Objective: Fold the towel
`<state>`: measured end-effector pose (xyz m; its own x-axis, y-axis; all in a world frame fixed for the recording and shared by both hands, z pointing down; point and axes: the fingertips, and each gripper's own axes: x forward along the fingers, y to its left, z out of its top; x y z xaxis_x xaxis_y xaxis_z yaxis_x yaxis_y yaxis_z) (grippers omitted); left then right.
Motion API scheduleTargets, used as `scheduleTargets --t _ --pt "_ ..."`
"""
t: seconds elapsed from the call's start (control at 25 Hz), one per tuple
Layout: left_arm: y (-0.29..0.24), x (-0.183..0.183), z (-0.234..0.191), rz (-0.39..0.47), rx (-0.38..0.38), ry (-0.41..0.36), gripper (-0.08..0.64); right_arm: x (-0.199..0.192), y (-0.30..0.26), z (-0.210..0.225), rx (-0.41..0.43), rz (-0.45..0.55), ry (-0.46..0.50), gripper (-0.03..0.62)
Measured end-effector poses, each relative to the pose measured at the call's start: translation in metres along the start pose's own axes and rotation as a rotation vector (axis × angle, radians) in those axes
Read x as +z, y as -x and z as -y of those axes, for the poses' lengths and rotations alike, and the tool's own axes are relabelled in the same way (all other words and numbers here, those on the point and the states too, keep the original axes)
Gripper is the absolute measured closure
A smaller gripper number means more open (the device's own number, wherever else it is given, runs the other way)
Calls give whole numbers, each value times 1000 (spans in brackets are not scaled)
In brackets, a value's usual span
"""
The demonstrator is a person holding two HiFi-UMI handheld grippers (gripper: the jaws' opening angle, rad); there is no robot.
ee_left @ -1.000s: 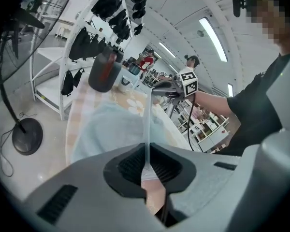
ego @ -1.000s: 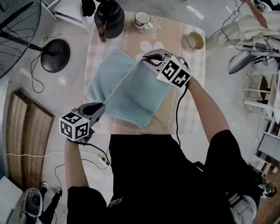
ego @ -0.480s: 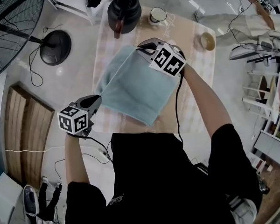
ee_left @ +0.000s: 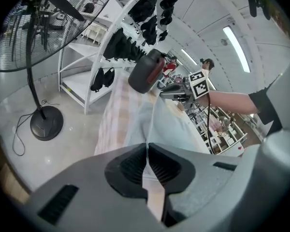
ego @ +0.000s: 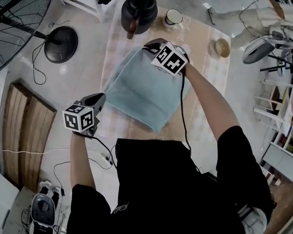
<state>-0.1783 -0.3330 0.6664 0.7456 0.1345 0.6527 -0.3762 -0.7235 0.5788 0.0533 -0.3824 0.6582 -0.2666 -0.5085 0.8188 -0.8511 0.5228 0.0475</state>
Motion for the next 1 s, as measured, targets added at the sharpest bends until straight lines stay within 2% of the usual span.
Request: scheduleTargets --t 0.16,0.2,0.24,0.28,0.36,0.4,0.48,0.72,0.92,1.0 --pt "2 -5 -8 23 57 28 540 2 -7 0 8 31 -8 570" --pt "3 -4 -10 41 78 38 540 2 -6 1 6 43 -19 532" --pt "6 -4 -12 61 105 47 540 2 -4 2 5 55 -37 456" --pt "9 -3 -15 80 136 56 535 1 0 3 8 71 -62 408" --pt "14 -2 -14 106 175 70 420 -5 13 2 18 103 -110 405" --pt "15 -3 -10 114 177 74 397 -12 20 2 21 112 -126 406" --pt "13 -7 8 116 157 63 396 -33 36 1 18 112 -142 407" --pt "-23 -35 75 7 104 -39 396 -108 87 -2 13 94 -170 406" --pt "-55 -55 129 -32 68 -71 396 -161 124 -16 45 70 -167 405" --pt "-64 -59 148 -21 61 -74 391 -180 136 -24 81 56 -167 405"
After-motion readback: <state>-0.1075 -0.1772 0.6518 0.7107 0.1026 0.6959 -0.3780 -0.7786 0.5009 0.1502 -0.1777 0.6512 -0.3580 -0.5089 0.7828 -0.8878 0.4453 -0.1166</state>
